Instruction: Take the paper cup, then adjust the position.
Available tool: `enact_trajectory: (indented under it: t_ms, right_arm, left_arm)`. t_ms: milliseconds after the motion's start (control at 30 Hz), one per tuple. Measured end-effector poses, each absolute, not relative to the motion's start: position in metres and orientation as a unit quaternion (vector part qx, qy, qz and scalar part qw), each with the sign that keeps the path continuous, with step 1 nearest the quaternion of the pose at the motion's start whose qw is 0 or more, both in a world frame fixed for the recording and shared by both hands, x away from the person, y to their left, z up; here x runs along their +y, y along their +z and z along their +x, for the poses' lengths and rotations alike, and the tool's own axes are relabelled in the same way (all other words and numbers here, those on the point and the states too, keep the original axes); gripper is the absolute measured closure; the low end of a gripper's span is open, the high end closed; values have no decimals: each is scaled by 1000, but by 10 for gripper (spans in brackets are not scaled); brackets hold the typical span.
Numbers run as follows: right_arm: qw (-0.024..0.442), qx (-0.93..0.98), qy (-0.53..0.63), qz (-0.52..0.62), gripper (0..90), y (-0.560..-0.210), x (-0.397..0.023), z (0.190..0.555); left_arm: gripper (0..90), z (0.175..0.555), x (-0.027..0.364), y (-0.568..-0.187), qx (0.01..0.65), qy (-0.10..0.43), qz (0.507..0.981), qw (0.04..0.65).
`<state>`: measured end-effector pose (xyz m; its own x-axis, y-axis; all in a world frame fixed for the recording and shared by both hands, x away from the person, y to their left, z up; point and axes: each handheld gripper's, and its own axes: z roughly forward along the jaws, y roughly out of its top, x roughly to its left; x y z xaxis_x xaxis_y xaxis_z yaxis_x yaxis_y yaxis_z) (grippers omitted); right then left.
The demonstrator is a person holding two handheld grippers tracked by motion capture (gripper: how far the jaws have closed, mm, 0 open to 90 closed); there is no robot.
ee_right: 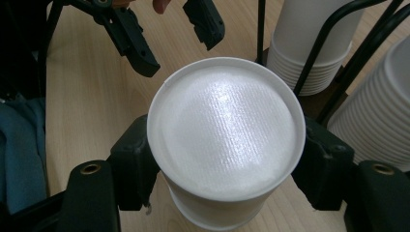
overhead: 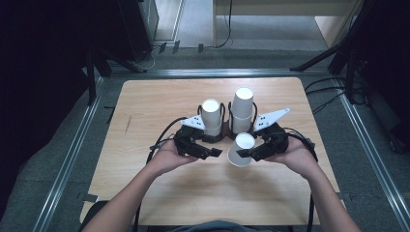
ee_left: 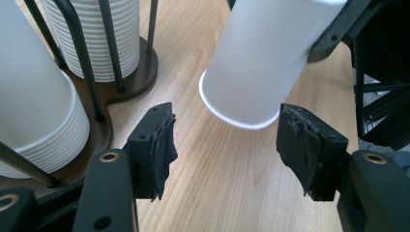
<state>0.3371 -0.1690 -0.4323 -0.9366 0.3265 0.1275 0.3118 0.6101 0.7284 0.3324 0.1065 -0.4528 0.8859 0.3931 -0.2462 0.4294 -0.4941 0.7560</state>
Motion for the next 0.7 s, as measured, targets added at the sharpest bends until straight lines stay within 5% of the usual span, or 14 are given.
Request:
enact_trajectory:
  t_ms: [467,700]
  right_arm:
    - [-30,894,413,170,327,-452,-152,341]
    - [-31,893,419,162,326,-452,-148,341]
  left_arm:
    - [196,330,120,-463,233,-49,860,452]
    - [199,329,119,-468,231,-48,863,447]
